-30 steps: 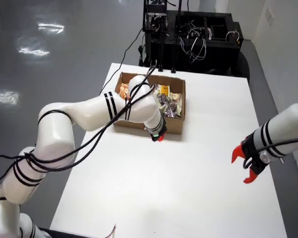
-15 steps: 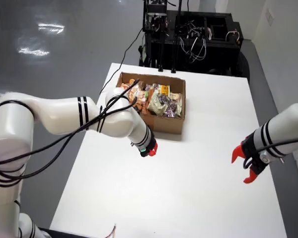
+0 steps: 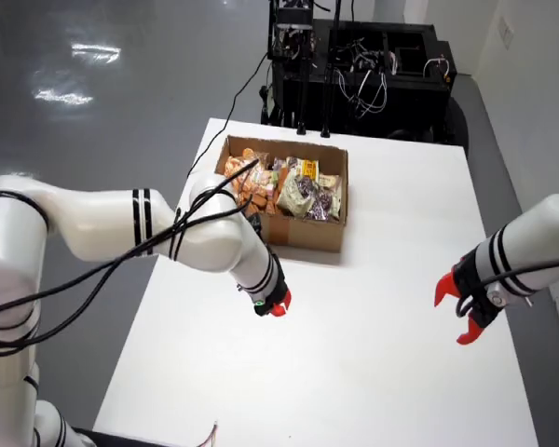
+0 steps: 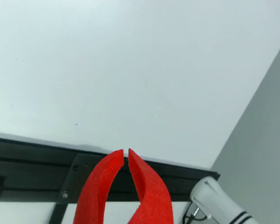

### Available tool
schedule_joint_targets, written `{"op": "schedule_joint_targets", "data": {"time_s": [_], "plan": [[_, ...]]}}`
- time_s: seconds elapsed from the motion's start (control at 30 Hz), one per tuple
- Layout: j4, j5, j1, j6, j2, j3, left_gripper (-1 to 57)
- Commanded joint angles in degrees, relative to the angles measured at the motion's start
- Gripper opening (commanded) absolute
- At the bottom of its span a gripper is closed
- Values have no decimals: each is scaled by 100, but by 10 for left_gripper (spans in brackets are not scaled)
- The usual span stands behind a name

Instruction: Grasp a snack and put it in the bin.

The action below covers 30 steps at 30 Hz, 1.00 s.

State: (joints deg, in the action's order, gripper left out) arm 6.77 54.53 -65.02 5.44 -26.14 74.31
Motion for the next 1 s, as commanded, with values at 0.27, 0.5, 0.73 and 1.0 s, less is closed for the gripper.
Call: {"op": "schedule_joint_targets", "data": {"time_s": [0.27,0.5,0.73,1.0], "plan": [[-57,62,-180,433,412,-14,-1],[-67,90,-225,743,509,-26,-4],[-66,175,-230,1217,531,-43,-3],[-63,209,-176,1139,538,-47,0]]}}
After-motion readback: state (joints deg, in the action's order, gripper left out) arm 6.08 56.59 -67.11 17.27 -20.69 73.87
